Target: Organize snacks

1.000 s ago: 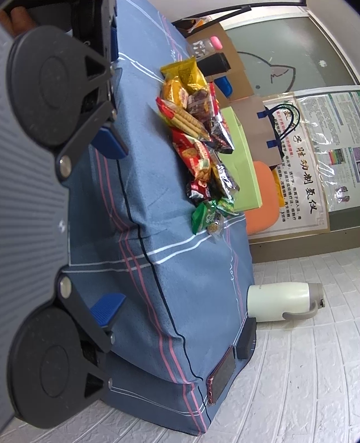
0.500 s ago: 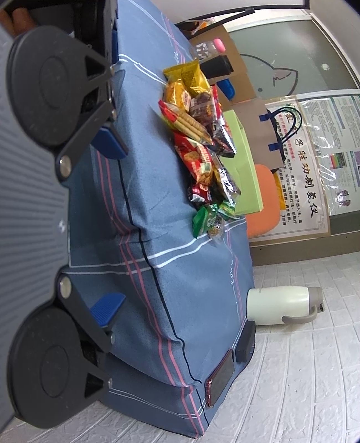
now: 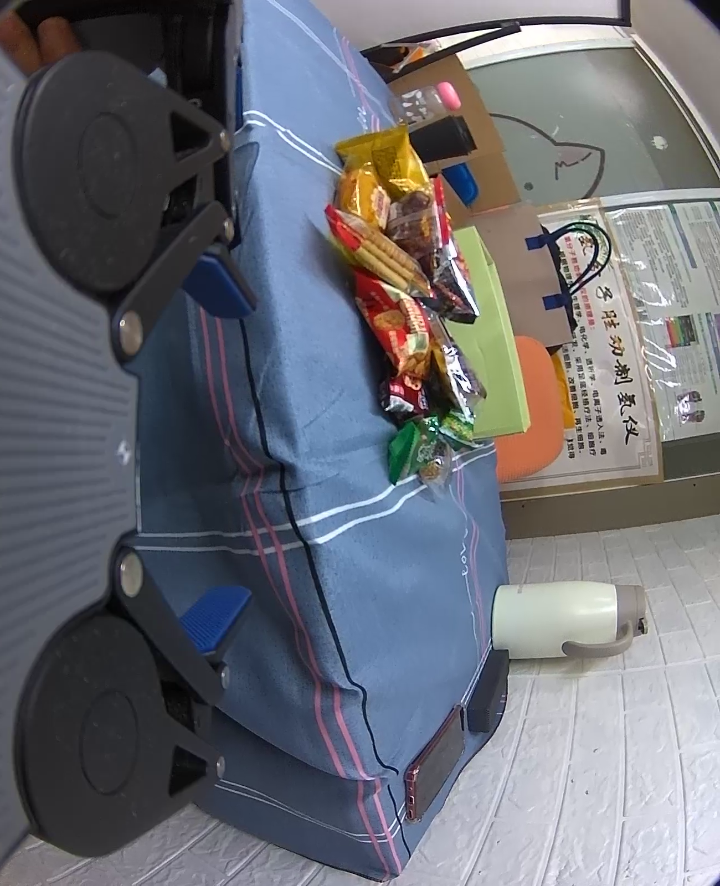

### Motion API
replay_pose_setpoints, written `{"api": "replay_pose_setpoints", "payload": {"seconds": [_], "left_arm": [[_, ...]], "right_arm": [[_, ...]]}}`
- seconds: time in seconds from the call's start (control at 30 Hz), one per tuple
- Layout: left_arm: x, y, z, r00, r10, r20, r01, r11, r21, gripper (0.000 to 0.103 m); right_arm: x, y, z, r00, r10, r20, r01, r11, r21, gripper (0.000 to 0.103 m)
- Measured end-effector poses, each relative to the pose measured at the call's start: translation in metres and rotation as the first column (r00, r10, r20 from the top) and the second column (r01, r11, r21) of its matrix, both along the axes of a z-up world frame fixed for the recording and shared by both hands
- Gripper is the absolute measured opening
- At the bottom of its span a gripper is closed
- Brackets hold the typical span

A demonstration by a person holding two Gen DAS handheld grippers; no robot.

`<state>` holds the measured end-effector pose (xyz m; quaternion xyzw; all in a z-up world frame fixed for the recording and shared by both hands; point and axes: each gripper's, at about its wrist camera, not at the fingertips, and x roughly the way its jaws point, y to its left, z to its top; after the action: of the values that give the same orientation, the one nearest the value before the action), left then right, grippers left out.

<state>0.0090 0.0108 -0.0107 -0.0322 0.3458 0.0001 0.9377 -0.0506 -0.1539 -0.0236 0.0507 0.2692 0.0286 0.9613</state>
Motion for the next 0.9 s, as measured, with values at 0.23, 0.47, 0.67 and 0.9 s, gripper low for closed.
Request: {"api": "replay_pose_setpoints", "payload": {"seconds": [0.23, 0.47, 0.67, 0.9], "left_arm": [[0.022, 0.021, 0.023, 0.998, 0.051, 0.039, -0.05, 0.998, -0.034, 0.089], [0.044, 0.061, 0.017, 0.991, 0.136, 0.015, -0.134, 0.987, -0.084, 0.084], [0.07, 0.076, 0.025, 0.99, 0.139, -0.019, -0.141, 0.982, -0.128, 0.083], [0.093, 0.098, 0.038, 0.996, 0.081, -0.03, -0.085, 0.978, -0.19, 0.078]], "right_arm": [[0.009, 0.004, 0.013, 0.996, 0.012, 0.086, -0.011, 1.0, -0.008, 0.103], [0.094, 0.027, 0.005, 0.992, 0.11, 0.06, -0.105, 0.991, -0.08, 0.103], [0.141, 0.039, -0.014, 0.983, 0.176, -0.059, -0.179, 0.982, -0.061, 0.103], [0.14, 0.03, -0.02, 0.966, 0.258, -0.007, -0.258, 0.966, -0.022, 0.102]]}}
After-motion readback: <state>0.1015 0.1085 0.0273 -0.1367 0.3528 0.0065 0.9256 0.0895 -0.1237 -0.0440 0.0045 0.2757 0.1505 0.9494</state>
